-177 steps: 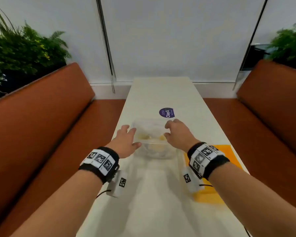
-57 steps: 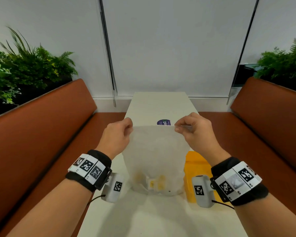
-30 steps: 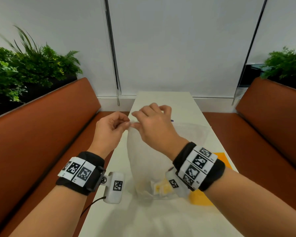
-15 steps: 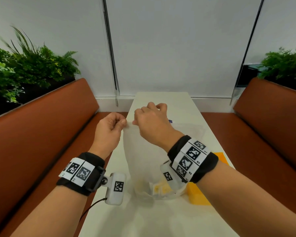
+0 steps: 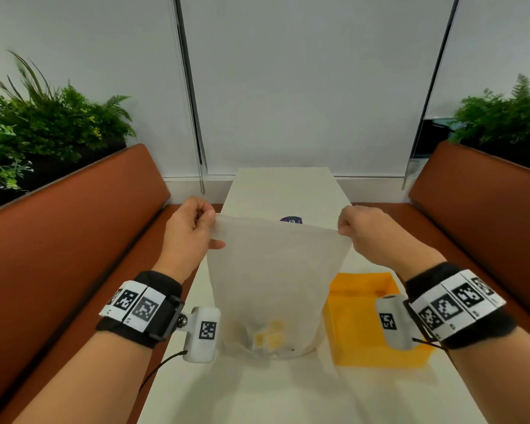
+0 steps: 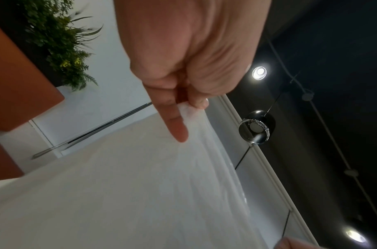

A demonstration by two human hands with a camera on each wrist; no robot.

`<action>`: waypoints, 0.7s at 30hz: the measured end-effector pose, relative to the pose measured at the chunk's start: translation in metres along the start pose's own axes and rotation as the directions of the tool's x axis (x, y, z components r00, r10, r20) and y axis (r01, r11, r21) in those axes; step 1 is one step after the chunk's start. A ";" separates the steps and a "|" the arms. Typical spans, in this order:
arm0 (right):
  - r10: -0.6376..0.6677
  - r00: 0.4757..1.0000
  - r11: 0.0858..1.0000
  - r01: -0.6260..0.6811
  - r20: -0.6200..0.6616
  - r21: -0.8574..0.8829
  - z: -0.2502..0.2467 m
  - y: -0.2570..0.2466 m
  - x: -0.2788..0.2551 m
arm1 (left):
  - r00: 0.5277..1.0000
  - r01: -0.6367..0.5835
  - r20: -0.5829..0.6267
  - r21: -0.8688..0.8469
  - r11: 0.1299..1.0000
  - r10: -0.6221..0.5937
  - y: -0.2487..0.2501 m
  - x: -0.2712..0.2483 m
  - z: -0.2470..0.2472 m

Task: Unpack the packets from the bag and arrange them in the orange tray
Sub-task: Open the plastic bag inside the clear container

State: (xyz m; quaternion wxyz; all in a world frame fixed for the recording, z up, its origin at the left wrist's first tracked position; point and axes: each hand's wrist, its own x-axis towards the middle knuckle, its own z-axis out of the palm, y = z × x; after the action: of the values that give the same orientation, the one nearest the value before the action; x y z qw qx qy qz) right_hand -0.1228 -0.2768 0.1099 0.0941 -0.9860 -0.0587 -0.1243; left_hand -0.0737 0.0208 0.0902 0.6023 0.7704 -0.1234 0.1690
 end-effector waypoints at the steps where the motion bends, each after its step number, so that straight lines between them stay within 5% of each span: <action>1: -0.038 0.998 0.996 0.041 -0.039 0.077 0.001 -0.002 -0.002 | 1.000 -0.010 0.025 -0.027 1.000 0.011 0.001 -0.001 0.003; 5: -0.218 0.973 0.967 0.225 -0.071 0.122 0.007 -0.015 -0.003 | 0.989 -0.094 0.117 0.020 0.995 0.091 0.003 -0.003 0.008; 13: -0.190 0.978 0.977 0.197 -0.085 0.084 0.013 -0.031 0.003 | 0.996 -0.084 0.043 0.354 0.931 0.073 0.003 -0.001 0.012; 21: 0.187 0.982 0.982 -0.187 -0.012 -0.028 0.023 -0.045 0.014 | 0.963 0.131 0.147 0.478 0.869 -0.226 -0.001 0.003 0.014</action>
State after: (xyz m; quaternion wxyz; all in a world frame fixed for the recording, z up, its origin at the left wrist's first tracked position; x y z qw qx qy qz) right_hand -0.1101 -0.2274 0.0992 0.0914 -0.9879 0.0365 -0.1202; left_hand -0.0693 0.0077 0.0875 0.3983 0.9129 -0.0667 0.0595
